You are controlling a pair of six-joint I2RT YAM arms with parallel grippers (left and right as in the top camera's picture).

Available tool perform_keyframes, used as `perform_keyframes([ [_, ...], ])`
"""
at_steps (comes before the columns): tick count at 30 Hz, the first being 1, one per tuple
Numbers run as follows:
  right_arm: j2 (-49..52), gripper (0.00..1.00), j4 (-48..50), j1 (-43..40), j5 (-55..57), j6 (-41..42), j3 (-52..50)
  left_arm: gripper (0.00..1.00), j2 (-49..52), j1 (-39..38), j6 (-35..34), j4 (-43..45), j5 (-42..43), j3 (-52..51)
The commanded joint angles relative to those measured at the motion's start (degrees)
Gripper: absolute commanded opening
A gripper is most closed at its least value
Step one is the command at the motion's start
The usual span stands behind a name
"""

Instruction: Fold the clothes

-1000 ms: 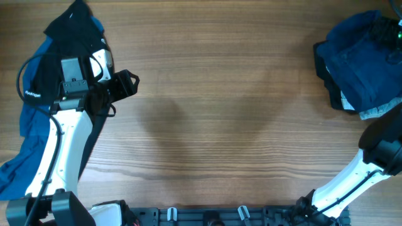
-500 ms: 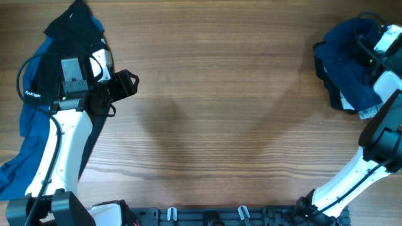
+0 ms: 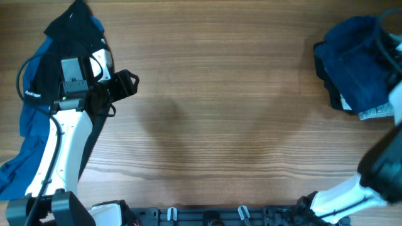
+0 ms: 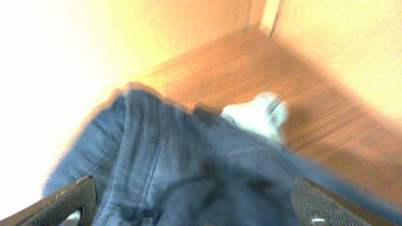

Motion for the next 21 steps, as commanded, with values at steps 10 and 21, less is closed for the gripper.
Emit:
perform_keyframes([
  [10,3.21,1.0,-5.25,-0.87,15.39,23.89,-6.88,0.73,0.48,-0.22,-0.5,0.17,-0.31,0.04],
  [21,16.46,1.0,4.61,-0.85,15.37,26.03,-8.31,0.73,0.48,-0.24,-0.52,0.22,-0.28,0.04],
])
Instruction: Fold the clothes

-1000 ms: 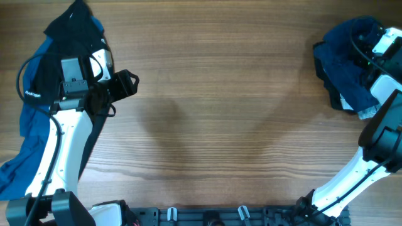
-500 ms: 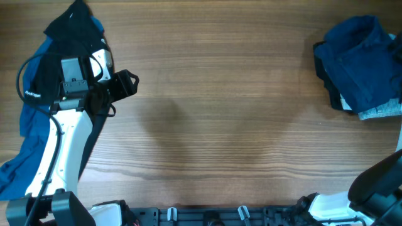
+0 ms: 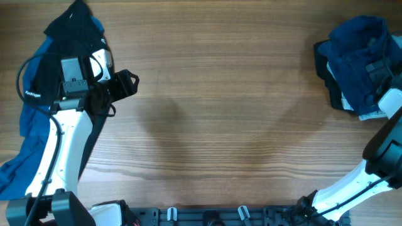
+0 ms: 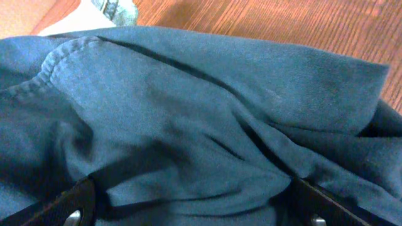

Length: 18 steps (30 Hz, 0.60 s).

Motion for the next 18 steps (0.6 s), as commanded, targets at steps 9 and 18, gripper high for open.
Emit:
perform_keyframes([
  [9,-20.31,1.0,-2.49,-0.2,-11.21,-1.05,-1.9,0.73,0.48,-0.22,-0.52,0.44,-0.09,0.04],
  [18,-41.07,1.0,-5.31,-0.2,-25.22,-4.0,-1.9,0.73,-0.96,-0.24,-0.5,1.36,1.7,0.07],
])
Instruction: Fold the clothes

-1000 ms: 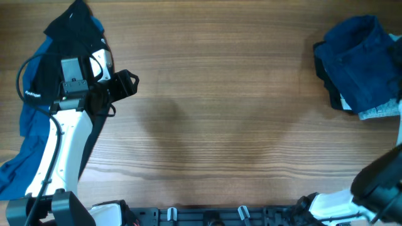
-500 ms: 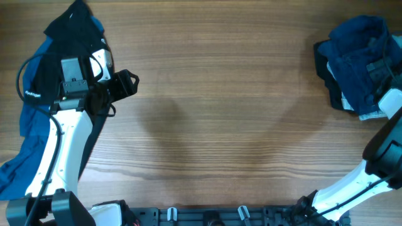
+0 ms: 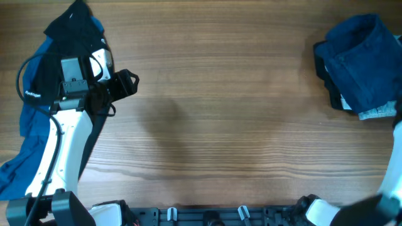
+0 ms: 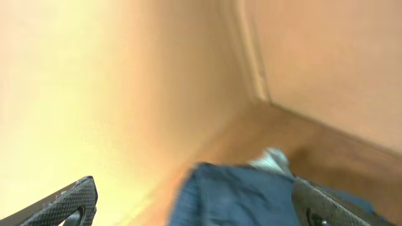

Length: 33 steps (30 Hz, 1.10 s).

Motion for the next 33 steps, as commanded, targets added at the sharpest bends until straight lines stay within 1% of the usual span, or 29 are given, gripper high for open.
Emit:
perform_keyframes([
  [1,-5.27,1.0,-1.57,0.33,-11.15,-1.44,0.31,0.73,-1.7,-0.24,-0.5,0.87,2.32,0.07],
  [3,-7.15,1.0,-1.79,0.33,-17.42,-1.81,0.31,0.75,-3.61,-0.24,-0.5,0.85,2.99,0.22],
  [5,-9.35,1.0,-1.81,0.33,-30.71,-5.66,0.31,0.77,-7.1,-0.24,0.2,0.81,3.17,0.26],
  [8,-11.21,1.0,-1.57,0.66,-46.6,-9.92,0.31,0.79,-12.96,-0.24,2.73,0.17,3.32,0.26],
  [10,-11.89,1.0,-1.88,1.38,-52.65,-12.31,0.31,0.81,-16.52,-0.24,2.71,-0.13,3.32,0.26],
  [11,-12.11,1.0,-2.1,2.21,-57.64,-14.64,0.31,0.81,-19.41,-0.24,2.69,-0.72,3.32,0.26],
  [13,-12.13,1.0,-3.13,4.57,-62.45,-16.35,0.31,0.82,-22.69,-0.24,2.67,-2.34,3.15,0.26],
  [15,-12.11,1.0,-5.73,7.48,-62.18,-19.26,0.31,0.82,-25.07,-0.24,2.69,-5.05,1.46,0.26],
  [16,-12.11,1.0,-7.76,9.55,-60.63,-21.64,0.31,0.83,-25.86,-0.24,2.69,-6.67,0.48,0.26],
  [18,-12.11,1.0,-11.56,14.19,-53.9,-24.83,0.31,0.84,-26.67,-0.24,2.71,-9.75,-1.05,0.26],
  [21,-12.07,1.0,-16.48,23.91,-36.63,-27.54,0.31,0.84,-26.71,-0.22,2.71,-14.27,-2.4,0.26],
  [22,-12.07,1.0,-18.1,27.93,-28.35,-27.56,0.33,0.84,-26.62,-0.22,2.73,-15.61,-2.71,0.26],
  [25,-11.76,1.0,-22.93,36.04,-9.46,-24.09,1.33,0.84,-26.62,-0.22,2.71,-17.07,-3.43,0.26],
  [26,-11.34,1.0,-26.34,38.12,-2.43,-21.49,2.43,0.84,-26.62,-0.24,2.71,-17.22,-4.17,0.26],
  [27,-10.91,1.0,-29.14,39.06,1.81,-19.34,3.34,0.84,-26.6,-0.24,2.71,-17.27,-5.01,0.26],
  [29,-10.1,1.0,-35.63,39.52,6.1,-16.83,4.85,0.84,-26.51,-0.24,2.71,-17.55,-7.45,0.26],
  [31,-9.77,1.0,-39.71,39.52,8.83,-13.6,4.87,0.84,-25.97,-0.24,2.69,-18.14,-9.22,0.26],
  [33,-9.09,1.0,-43.58,39.52,12.07,-10.16,4.81,0.86,-24.61,-0.24,2.69,-19.02,-9.94,0.26],
])
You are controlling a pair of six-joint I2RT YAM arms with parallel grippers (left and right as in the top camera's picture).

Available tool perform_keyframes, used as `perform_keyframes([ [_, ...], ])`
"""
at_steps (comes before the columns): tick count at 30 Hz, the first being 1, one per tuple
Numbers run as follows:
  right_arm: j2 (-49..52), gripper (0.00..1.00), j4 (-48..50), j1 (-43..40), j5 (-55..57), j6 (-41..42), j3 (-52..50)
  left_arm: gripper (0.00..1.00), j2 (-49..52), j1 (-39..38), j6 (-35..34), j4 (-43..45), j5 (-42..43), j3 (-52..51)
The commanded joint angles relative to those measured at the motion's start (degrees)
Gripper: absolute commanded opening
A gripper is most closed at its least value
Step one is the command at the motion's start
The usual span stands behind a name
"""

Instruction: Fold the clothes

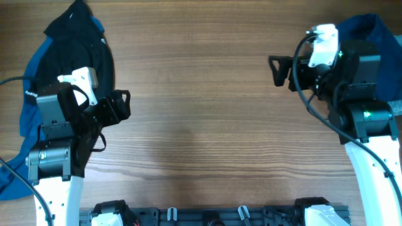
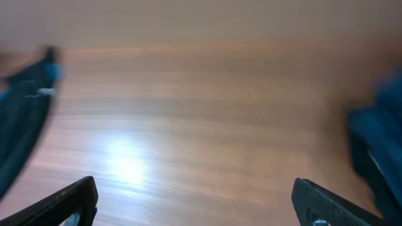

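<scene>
A black and blue garment (image 1: pixel 66 37) lies spread at the table's far left, partly under my left arm. A dark blue garment (image 1: pixel 372 28) sits in a pile at the far right, mostly hidden behind my right arm; its blurred edge (image 2: pixel 377 147) shows in the right wrist view. My left gripper (image 1: pixel 121 105) is open beside the black garment, holding nothing. My right gripper (image 1: pixel 278 69) points left over bare wood, and its fingers (image 2: pixel 66 201) stand wide apart and empty. That right gripper (image 2: pixel 195 210) is open.
The wooden table (image 1: pixel 201 125) stretches between the two arms. A black rail (image 1: pixel 207 216) with clips runs along the front edge. The black garment's edge (image 2: pixel 19 119) shows blurred at the left of the right wrist view.
My right arm, then at the far right edge by the blue pile, now stands over the table's right side with its gripper pointing left. My left arm has moved back toward the front edge.
My right gripper was open just above the dark blue pile, then low against its cloth, then lifted away with the pile left on the table. Now it is over bare wood, empty. My left arm stayed by the black garment until shifting toward the front.
</scene>
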Motion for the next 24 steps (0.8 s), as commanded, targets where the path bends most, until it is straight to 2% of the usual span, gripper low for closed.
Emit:
perform_keyframes([
  [1,1.64,1.0,-4.5,0.2,13.42,7.96,1.51,0.87,2.62,-0.24,0.94,-1.38,-4.0,0.2],
  [4,3.56,1.0,-5.49,0.2,13.73,8.7,1.42,1.0,5.53,-0.22,0.92,-1.55,-3.98,0.2],
  [11,7.72,1.0,-5.49,0.2,13.73,8.7,1.42,1.0,9.35,-0.22,0.9,-2.21,-3.98,0.2],
  [24,12.55,1.0,-5.49,0.2,13.73,8.74,1.42,1.0,9.81,-0.24,0.72,-2.21,-3.96,0.2],
])
